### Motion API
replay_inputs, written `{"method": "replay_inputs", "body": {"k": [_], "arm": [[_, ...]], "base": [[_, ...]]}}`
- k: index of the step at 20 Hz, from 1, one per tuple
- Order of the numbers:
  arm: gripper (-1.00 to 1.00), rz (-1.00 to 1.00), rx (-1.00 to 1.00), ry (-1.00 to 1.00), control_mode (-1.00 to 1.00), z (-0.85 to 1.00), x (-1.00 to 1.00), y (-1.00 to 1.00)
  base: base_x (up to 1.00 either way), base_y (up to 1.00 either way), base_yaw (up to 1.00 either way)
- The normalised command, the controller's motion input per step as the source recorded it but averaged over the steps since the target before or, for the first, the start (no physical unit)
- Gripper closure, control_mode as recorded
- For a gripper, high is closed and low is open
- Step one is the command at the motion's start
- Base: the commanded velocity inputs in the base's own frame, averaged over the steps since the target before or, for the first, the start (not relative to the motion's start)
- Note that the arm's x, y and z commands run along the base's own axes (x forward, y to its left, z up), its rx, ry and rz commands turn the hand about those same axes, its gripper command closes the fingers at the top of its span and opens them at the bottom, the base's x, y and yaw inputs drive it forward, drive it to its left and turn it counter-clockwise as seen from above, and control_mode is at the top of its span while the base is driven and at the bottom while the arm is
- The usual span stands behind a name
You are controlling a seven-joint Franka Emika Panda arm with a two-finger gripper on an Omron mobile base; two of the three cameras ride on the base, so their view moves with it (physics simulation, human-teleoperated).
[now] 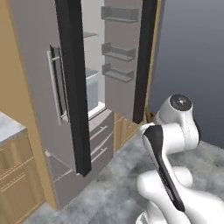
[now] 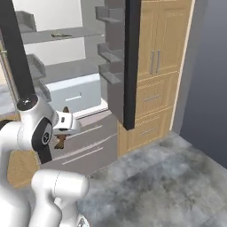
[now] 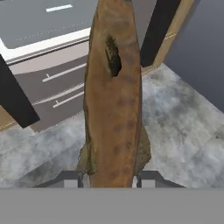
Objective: Place the fish on the counter behind the older fish on the same shelf of the fridge to maintain FIFO order. Close the fridge door when finished.
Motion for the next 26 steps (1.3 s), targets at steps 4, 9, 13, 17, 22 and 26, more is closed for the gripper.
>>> {"method": "replay_inputs", "body": {"k": [4,9,13,17,22,26], "arm": [[1.00,0.00,0.00,0.00,1.00,0.00,0.00,0.00],[1.00,0.00,0.00,0.00,1.00,0.00,0.00,0.00],[1.00,0.00,0.00,0.00,1.00,0.00,0.00,0.00],[1.00,0.00,0.00,0.00,1.00,0.00,0.00,0.00],[1.00,0.00,0.00,0.00,1.00,0.00,0.00,0.00],[1.00,0.00,0.00,0.00,1.00,0.00,0.00,0.00]], "base": [[0.65,-0.82,0.51],[0.67,-0.90,0.34],[0.90,-0.42,0.15],[0.92,0.00,0.46],[0.78,-0.22,0.53],[0.77,-0.39,0.39]]}}
